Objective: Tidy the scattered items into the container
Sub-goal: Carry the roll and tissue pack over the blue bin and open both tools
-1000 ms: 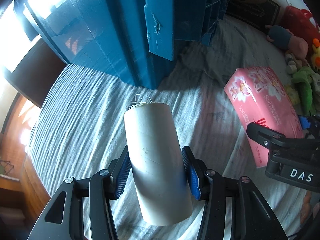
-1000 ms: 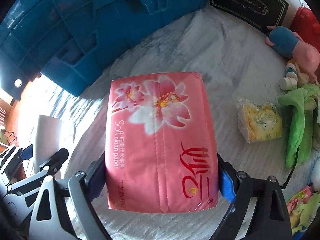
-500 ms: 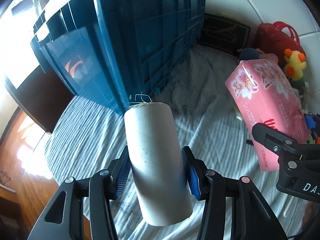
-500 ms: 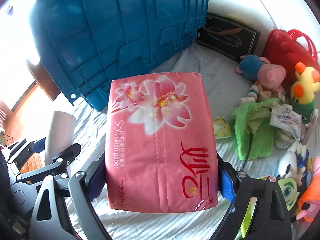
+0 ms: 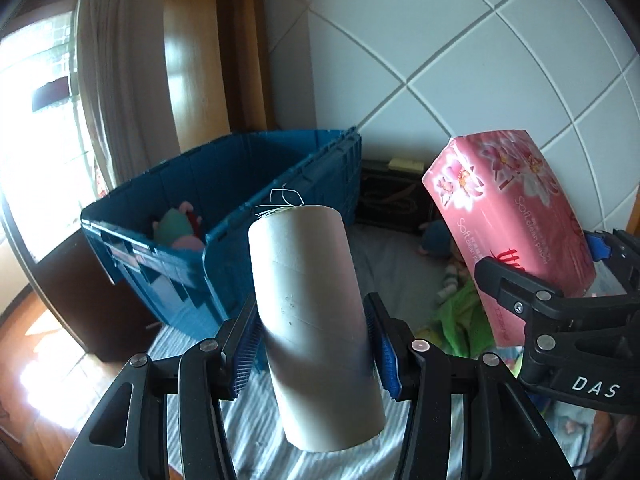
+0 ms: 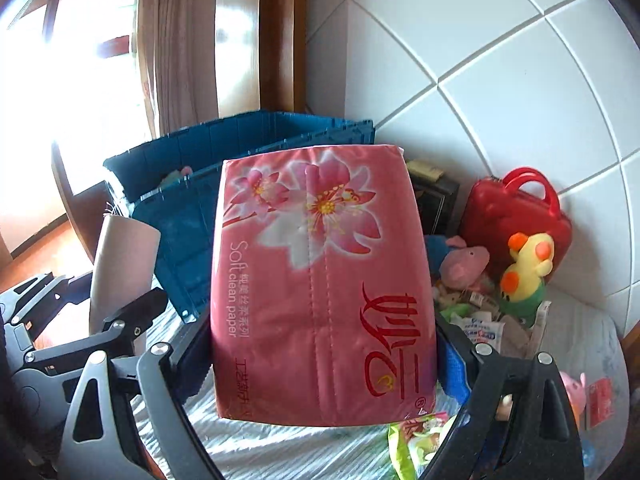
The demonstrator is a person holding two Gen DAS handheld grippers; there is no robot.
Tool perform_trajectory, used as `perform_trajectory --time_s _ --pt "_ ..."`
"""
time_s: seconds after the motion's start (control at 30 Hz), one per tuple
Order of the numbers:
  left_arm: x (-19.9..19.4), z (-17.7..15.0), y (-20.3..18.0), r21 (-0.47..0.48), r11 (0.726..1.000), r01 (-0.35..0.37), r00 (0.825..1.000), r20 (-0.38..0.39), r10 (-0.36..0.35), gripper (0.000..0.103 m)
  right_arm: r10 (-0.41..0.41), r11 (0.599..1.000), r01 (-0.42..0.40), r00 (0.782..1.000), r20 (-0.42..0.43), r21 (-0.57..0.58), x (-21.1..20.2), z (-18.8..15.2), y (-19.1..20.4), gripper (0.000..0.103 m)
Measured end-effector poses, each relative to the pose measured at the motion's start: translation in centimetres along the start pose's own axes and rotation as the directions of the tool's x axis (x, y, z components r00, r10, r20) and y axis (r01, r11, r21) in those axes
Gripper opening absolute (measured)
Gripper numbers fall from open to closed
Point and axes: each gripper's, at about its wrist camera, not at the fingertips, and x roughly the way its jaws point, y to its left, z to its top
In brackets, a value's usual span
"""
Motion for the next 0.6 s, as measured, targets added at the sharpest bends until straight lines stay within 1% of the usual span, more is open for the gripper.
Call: perform_trajectory --time_s 0.1,0.2,0.27,0.37,0.47,0.53,0.6 --pt "1.5 2.6 3.6 0.000 1.000 -0.030 0.999 0.029 0.030 0.049 -0.011 1.000 0.011 0.998 0.065 -0.008 -1.1 2.9 1.4 0.091" --pt "2.9 5.2 7.2 -0.002 0.998 -0.060 0.997 0.057 0.060 0.049 0.002 1.000 -0.002 0.992 0.125 -0.005 -1.0 6.2 3.4 0.091" --pt "3.9 6.9 9.6 -0.003 0.997 -0.080 0.994 0.076 0.080 0.049 0.005 1.000 -0.005 0.987 0.158 0.001 -0.1 8.4 5.4 0.091" --pt "5.4 9.5 13.3 -0.006 0.994 -0.109 0.989 0.104 0.109 0.049 0.030 0.999 -0.033 0.984 0.177 0.017 2.2 11.2 8.5 0.091" --pt "9.1 10.8 17.5 -0.009 0.993 -0.121 0.991 0.064 0.121 0.049 0.053 0.998 -0.059 0.984 0.170 0.032 5.6 13.5 12.0 0.091" --pt "12.3 11.3 20.2 -0.011 0.994 -0.109 0.994 0.010 0.109 0.049 0.057 0.997 -0.064 0.987 0.153 0.042 8.1 14.7 14.1 0.091" --pt "14.9 11.5 22.0 -0.017 0.996 -0.091 0.995 -0.032 0.090 0.050 0.053 0.997 -0.060 0.990 0.129 0.050 10.7 15.7 15.9 0.091"
